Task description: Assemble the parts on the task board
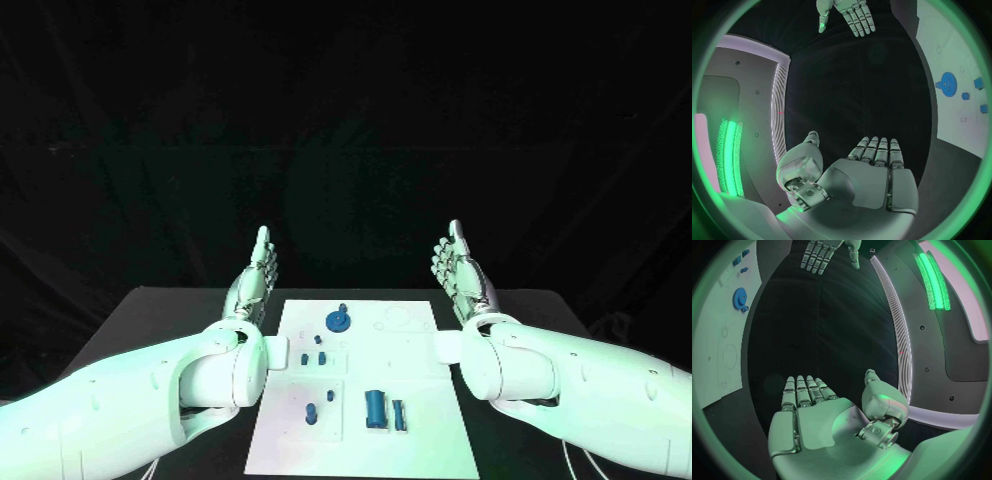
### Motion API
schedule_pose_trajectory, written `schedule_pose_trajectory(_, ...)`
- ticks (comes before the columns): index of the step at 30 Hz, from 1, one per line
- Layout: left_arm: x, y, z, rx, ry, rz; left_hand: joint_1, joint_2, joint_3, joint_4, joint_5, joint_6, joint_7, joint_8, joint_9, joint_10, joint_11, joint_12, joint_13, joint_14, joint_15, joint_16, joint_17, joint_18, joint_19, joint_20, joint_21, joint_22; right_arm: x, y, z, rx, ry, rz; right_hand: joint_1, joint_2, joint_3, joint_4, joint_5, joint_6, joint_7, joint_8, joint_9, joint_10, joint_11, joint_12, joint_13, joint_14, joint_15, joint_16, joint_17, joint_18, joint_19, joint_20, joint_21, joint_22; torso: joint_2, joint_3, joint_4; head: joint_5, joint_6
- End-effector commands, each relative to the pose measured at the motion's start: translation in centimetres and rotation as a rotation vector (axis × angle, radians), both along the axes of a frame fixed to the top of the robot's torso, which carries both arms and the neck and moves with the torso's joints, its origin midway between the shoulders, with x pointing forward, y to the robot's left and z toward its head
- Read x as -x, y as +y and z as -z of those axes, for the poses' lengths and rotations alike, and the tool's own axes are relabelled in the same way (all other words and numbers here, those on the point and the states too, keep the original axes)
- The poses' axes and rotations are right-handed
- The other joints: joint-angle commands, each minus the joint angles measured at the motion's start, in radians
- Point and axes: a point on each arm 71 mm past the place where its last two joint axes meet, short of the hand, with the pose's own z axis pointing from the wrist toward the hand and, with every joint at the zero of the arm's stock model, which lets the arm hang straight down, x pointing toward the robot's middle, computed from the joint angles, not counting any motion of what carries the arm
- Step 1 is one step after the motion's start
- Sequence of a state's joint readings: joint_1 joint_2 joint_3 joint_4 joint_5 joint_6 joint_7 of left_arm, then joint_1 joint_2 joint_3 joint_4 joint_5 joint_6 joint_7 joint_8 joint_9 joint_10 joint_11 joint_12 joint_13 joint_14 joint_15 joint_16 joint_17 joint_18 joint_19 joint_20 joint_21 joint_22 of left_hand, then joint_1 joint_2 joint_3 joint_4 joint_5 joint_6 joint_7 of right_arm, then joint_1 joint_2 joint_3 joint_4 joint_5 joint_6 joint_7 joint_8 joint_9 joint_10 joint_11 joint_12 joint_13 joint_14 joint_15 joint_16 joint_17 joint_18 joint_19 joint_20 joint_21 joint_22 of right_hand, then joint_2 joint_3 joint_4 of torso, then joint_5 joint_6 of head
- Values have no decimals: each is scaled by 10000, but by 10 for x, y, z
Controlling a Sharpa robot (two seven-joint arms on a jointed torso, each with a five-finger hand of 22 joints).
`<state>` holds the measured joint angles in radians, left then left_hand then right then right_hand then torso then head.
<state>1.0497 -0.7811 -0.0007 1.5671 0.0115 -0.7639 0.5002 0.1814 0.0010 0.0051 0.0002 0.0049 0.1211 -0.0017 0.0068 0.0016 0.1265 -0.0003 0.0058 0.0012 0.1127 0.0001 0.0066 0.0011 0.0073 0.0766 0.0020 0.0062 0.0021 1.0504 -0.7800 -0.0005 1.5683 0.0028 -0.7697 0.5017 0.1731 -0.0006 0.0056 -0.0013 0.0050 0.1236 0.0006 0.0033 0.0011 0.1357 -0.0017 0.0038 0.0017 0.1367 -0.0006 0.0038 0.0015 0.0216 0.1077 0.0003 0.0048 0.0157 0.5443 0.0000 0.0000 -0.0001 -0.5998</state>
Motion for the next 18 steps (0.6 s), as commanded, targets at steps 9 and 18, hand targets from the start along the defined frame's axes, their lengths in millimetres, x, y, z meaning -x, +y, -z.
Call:
schedule_pose_trajectory(9, 0, -1, -3, -73, -287, 17, -950, -10, -51, -2, -49, -1211, 17, -68, -16, -1265, 3, -58, -12, -1127, -1, -66, -11, -73, -766, -20, -62, -21, 0, 1, -2, 3, -203, -19, -1731, 6, -56, 13, -50, -1236, -6, -33, -11, -1357, 17, -38, -17, -1367, 6, -38, -15, -216, -1077, -3, -48, -157, -1, 0, 0, 1, -2)
schedule_pose_trajectory(18, 0, -1, -3, -73, -287, 17, -1814, -10, -51, -2, -49, -1211, 17, -68, -16, -1265, 3, -58, -12, -1127, -1, -66, -11, -73, -766, -20, -62, -21, 0, 1, -2, 3, -203, -19, -1731, 6, -56, 13, -50, -1236, -6, -33, -11, -1357, 17, -38, -17, -1367, 6, -38, -15, -216, -1077, -3, -48, -157, -1, 0, 0, 1, -2)
